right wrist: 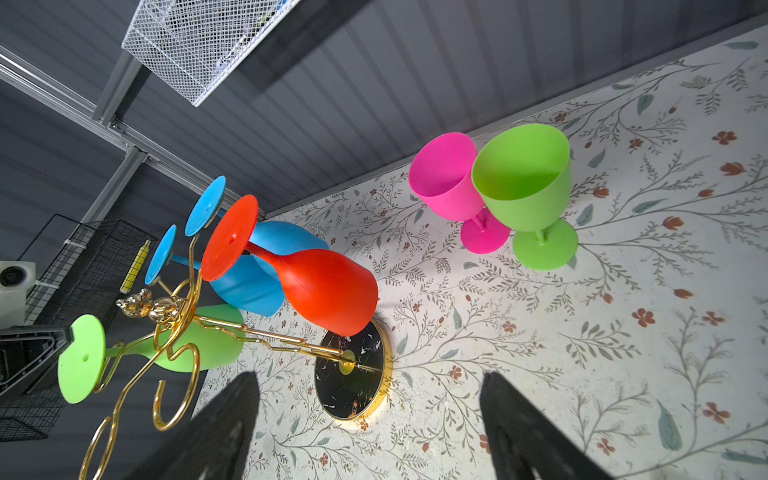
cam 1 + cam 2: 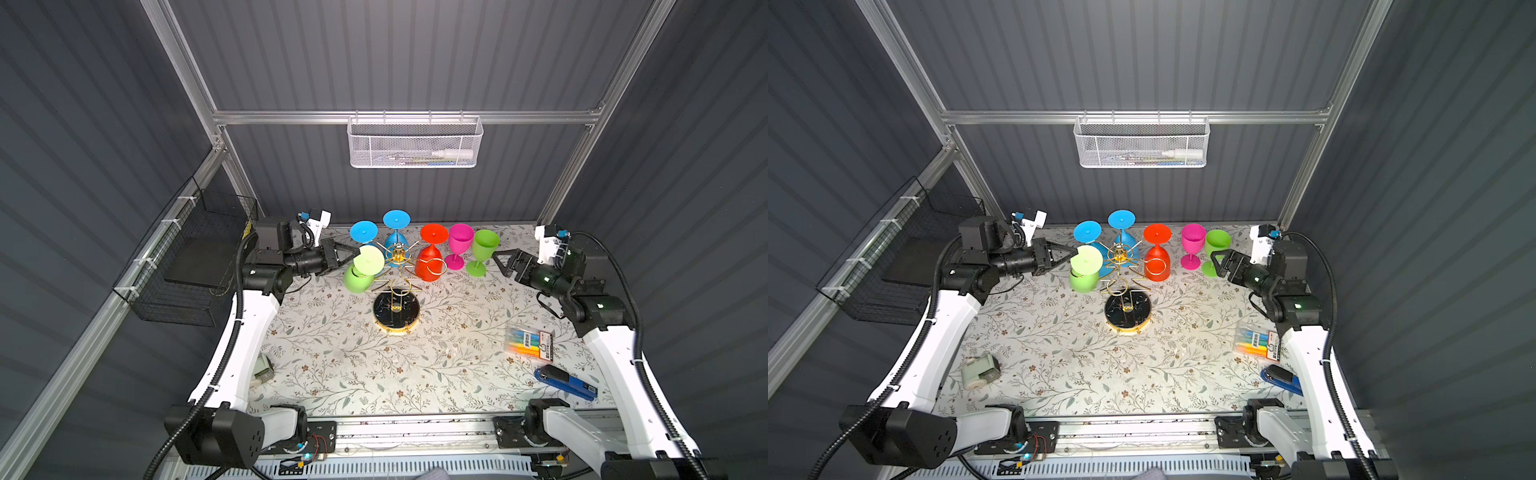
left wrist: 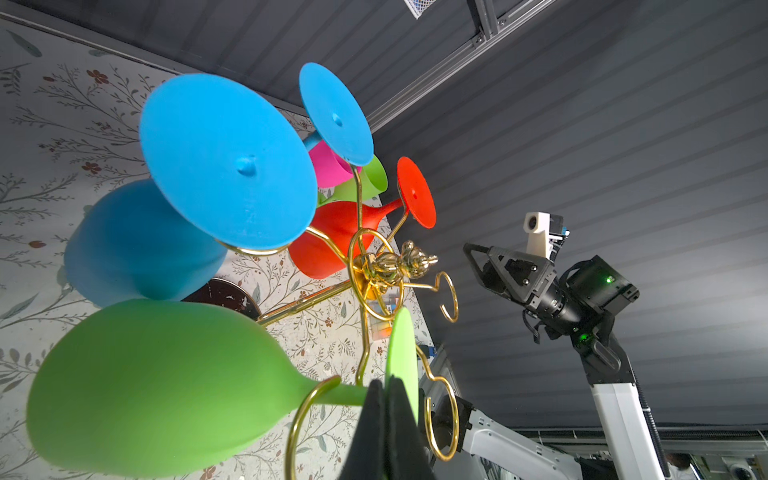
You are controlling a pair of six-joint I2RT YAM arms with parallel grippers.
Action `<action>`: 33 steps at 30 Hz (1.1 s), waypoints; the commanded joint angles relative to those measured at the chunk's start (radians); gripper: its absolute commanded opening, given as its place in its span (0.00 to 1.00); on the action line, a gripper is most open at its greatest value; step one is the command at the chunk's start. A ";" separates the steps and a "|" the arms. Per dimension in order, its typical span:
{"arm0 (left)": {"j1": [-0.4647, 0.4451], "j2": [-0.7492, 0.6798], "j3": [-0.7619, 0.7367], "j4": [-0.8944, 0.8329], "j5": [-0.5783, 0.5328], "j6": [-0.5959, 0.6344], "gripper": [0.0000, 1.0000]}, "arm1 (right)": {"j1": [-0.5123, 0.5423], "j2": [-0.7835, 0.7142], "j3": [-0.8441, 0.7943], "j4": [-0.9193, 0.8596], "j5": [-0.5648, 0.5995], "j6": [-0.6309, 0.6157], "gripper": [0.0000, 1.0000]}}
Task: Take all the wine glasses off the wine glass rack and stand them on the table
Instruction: 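Pull the lime green glass off the rack with the left gripper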
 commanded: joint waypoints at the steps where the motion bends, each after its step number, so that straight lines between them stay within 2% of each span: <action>1: -0.011 -0.008 0.040 -0.057 -0.028 0.047 0.00 | 0.001 -0.004 -0.010 0.009 -0.018 0.007 0.85; 9: -0.026 -0.008 0.057 -0.090 -0.066 0.061 0.00 | 0.002 -0.002 -0.010 0.016 -0.021 0.011 0.85; 33: -0.065 0.009 0.095 -0.041 -0.145 0.032 0.00 | 0.001 -0.008 -0.005 0.014 -0.020 0.012 0.86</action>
